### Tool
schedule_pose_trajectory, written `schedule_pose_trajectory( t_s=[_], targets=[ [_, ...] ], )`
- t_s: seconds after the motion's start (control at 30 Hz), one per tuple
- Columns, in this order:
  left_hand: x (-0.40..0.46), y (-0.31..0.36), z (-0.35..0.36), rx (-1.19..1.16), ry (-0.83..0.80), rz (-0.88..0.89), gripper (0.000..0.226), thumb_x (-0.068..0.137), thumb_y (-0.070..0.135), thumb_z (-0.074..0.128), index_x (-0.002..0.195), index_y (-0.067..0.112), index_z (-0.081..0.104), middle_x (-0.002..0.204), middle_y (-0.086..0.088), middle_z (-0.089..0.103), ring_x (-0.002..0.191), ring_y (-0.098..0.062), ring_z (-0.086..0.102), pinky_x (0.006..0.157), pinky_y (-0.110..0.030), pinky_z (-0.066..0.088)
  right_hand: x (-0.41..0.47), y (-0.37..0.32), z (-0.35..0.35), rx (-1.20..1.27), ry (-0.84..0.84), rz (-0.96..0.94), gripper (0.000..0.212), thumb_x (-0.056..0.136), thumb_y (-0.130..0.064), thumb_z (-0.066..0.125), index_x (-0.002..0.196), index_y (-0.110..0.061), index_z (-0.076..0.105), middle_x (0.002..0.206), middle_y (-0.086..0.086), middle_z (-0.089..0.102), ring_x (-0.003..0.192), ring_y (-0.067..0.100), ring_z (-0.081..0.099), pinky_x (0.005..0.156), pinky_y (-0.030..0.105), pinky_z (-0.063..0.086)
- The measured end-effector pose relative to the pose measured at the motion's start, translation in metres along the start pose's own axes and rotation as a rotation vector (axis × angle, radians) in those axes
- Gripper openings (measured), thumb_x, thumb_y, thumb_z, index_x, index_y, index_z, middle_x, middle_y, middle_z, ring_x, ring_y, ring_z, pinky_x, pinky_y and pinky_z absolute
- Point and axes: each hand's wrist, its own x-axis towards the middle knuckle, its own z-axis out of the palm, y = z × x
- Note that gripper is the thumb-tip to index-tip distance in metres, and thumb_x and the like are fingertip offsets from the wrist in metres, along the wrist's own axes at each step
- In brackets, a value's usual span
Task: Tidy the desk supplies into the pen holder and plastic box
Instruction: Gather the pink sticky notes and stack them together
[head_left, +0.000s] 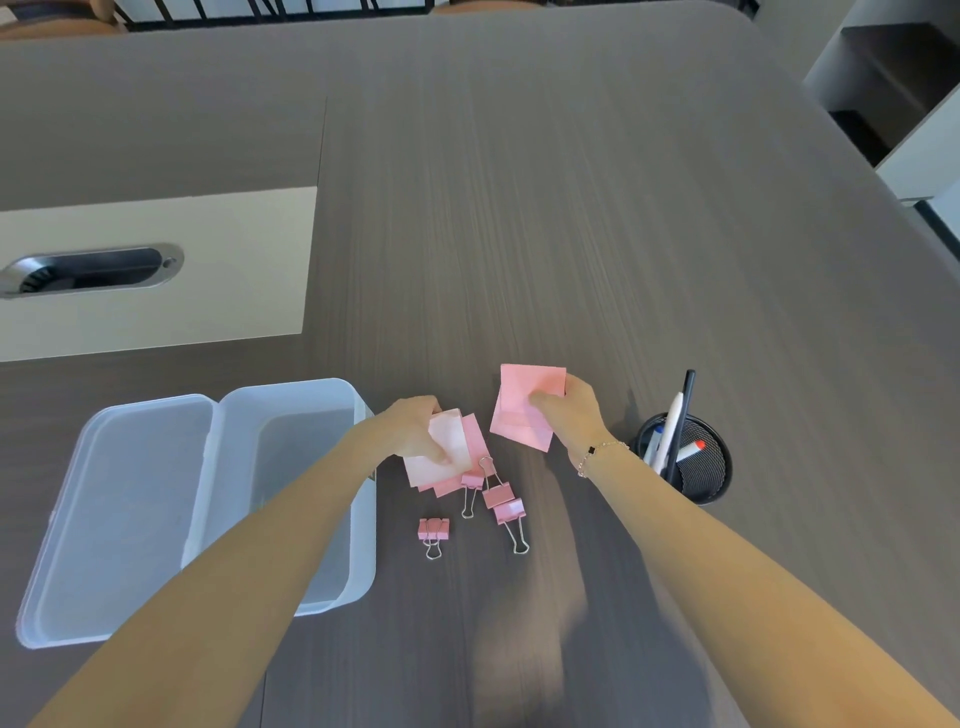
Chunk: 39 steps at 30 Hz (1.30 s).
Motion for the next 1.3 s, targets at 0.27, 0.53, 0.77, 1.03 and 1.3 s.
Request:
schedule_pose_trajectory(
  t_s=[0.27,0.53,0.77,1.03,1.3],
  targets=[
    [-0.007,0.012,-0.036,-0.038,0.185,0.212,0.041,0.081,0.022,0.068,0.119,0.011,0.057,0.108,-0.005,0.055,0.103,-0.025,0.054,0.082,-0.032,0.042,0.001,-0.01,-0.002,-0.014,-0.226,-0.098,0.033,0.084,0.008,0.047,0.107,-0.012,0.056,0.101,0.008,0.062,0.095,0.025,0.057,0.076,0.029,0.048],
    [-0.004,0.014,-0.032,-0.132,0.144,0.266,0.038,0.072,0.001,0.06,0.104,0.021,0.062,0.096,0.005,0.061,0.084,-0.019,0.055,0.062,-0.023,0.043,0.003,-0.002,0.005,-0.154,-0.217,-0.174,0.035,0.078,0.011,0.045,0.076,-0.02,0.061,0.083,-0.001,0.06,0.083,0.016,0.053,0.065,0.02,0.043],
    [0.003,0.001,-0.024,-0.192,0.3,0.285,0.026,0.084,0.005,0.051,0.105,0.012,0.064,0.102,-0.01,0.069,0.097,-0.031,0.061,0.077,-0.037,0.05,0.006,0.013,0.005,-0.353,-0.2,-0.282,0.039,0.083,0.009,0.05,0.062,-0.023,0.053,0.072,-0.006,0.056,0.065,0.007,0.049,0.059,0.008,0.041],
    [0.001,0.015,-0.019,-0.195,0.243,0.327,0.013,0.085,0.015,0.056,0.088,0.006,0.066,0.084,-0.014,0.067,0.069,-0.021,0.05,0.062,-0.029,0.038,0.009,0.012,0.014,-0.493,-0.103,-0.367,0.017,0.085,0.001,0.053,0.078,-0.013,0.049,0.082,0.0,0.049,0.071,0.014,0.043,0.056,0.006,0.038],
    [0.003,0.009,-0.023,-0.167,0.163,0.3,0.034,0.091,0.035,0.053,0.087,0.003,0.064,0.088,-0.016,0.07,0.071,-0.024,0.056,0.067,-0.033,0.043,0.006,0.015,0.014,-0.56,-0.073,-0.393,0.026,0.085,-0.01,0.057,0.11,-0.014,0.058,0.103,0.008,0.071,0.092,0.027,0.064,0.078,0.039,0.056]
  ],
)
